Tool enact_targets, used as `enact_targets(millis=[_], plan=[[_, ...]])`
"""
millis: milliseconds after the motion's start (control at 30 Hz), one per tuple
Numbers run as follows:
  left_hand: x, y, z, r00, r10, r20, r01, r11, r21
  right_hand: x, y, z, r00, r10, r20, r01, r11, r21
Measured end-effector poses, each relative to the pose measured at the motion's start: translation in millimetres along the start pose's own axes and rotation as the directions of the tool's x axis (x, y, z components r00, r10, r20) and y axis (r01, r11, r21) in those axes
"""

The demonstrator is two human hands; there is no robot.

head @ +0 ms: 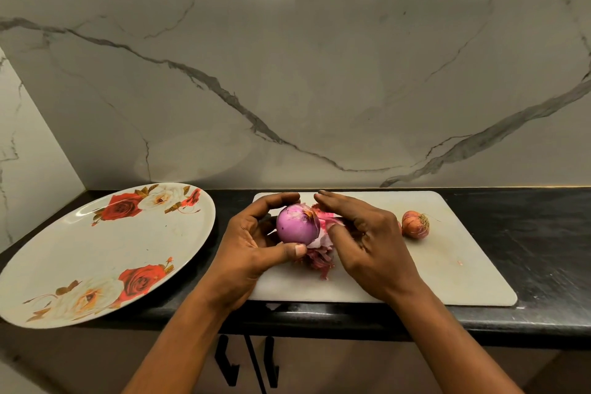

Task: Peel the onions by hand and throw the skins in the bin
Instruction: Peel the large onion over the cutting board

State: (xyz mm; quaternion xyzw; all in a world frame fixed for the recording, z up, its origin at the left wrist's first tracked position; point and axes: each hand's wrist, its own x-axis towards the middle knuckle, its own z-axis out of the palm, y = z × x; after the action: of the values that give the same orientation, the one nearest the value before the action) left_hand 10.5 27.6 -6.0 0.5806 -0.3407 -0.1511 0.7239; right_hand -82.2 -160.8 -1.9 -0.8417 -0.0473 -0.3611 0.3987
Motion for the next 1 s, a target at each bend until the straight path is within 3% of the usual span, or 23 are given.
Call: enact_targets(millis=[233,367,733,1000], plan=[[0,2,1,1.000,0.013,0.012,-0.014,0.998,0.064,1,8,3,0.998,-0.059,0.007,0.058,0.993,0.099],[-1,3,1,0.999,0.019,0.031,-0.021,0.998,0.061,2,9,2,0.999,-0.014,-0.034,0.019,0.986,0.168],[-1,4,0,0.999,-0.015,-0.048,0.010,0.995,-0.103,1,7,1,0.987,0.077,-0.142,-0.071,0.996,0.048],[1,10,-2,0.986,-0.086,-0.141,0.029,0.930,-0.366,2,8,1,0.979,0.056,-0.197,-0.080,0.990,-0.116]])
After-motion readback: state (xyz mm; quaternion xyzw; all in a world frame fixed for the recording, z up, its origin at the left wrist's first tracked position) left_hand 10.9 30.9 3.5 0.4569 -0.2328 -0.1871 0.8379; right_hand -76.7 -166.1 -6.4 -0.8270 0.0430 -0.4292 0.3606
